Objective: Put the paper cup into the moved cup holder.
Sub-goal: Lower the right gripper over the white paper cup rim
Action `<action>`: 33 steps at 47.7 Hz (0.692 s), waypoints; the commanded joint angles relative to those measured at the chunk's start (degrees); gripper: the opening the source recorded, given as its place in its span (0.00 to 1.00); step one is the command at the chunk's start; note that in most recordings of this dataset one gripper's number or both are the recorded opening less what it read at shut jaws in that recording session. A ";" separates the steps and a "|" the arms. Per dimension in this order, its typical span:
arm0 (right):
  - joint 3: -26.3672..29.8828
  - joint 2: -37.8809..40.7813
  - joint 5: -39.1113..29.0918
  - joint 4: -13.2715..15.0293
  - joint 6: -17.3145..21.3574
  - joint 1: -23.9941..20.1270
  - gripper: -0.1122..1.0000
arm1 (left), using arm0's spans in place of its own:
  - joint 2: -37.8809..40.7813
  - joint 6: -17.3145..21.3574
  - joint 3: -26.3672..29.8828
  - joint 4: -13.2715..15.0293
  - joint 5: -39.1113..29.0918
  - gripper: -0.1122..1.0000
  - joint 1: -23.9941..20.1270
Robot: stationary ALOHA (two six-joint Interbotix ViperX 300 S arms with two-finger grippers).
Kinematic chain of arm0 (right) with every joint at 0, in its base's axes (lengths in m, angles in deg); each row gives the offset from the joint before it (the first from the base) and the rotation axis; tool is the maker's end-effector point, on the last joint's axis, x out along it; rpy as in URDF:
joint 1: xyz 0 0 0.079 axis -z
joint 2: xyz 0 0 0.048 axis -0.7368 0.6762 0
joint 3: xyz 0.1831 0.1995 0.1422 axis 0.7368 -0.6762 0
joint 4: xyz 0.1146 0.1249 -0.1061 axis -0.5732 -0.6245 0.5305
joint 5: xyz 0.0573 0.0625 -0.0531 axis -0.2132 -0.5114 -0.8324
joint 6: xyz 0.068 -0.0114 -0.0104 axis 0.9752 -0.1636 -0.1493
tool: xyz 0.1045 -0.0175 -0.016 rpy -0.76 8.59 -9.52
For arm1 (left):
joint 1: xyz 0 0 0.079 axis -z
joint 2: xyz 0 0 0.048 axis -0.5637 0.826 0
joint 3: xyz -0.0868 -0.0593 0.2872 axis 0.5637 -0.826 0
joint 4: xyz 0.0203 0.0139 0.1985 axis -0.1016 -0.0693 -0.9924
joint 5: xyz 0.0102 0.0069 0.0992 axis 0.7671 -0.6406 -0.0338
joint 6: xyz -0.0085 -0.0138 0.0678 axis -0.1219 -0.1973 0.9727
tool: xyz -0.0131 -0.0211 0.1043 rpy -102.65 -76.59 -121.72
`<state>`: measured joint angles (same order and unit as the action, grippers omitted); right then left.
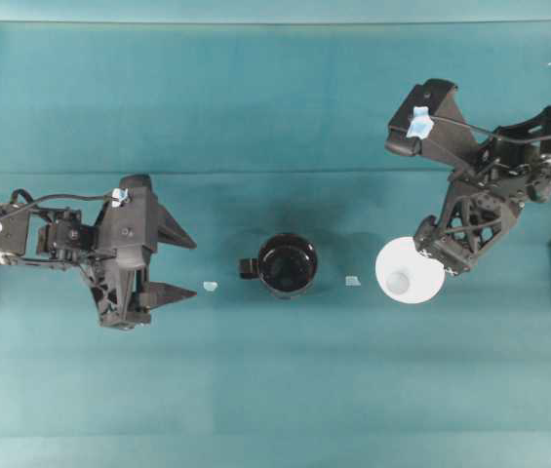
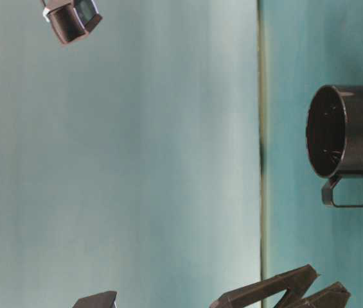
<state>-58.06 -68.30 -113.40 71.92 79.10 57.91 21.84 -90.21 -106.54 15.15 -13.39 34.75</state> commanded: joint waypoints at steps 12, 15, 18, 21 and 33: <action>-1.93 4.83 5.36 -0.53 2.55 -1.05 0.97 | -0.44 -0.09 0.70 -0.18 0.26 0.85 0.09; -2.72 5.71 6.15 -0.70 2.55 -1.49 0.97 | -0.44 -0.18 0.70 -0.18 0.26 0.85 0.09; -3.52 6.42 7.29 -0.70 2.55 -2.02 0.97 | -0.35 -0.26 0.70 -0.18 0.26 0.85 0.09; -4.39 6.94 9.23 -0.79 2.64 -2.29 0.97 | -0.35 -0.26 0.70 -0.18 0.26 0.85 0.09; -5.71 7.12 14.15 -0.79 2.90 -2.37 0.97 | -0.35 -0.26 0.70 -0.18 0.26 0.85 0.18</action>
<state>-63.94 -60.92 -99.78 71.39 81.47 55.72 21.84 -90.38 -106.54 15.15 -13.39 34.75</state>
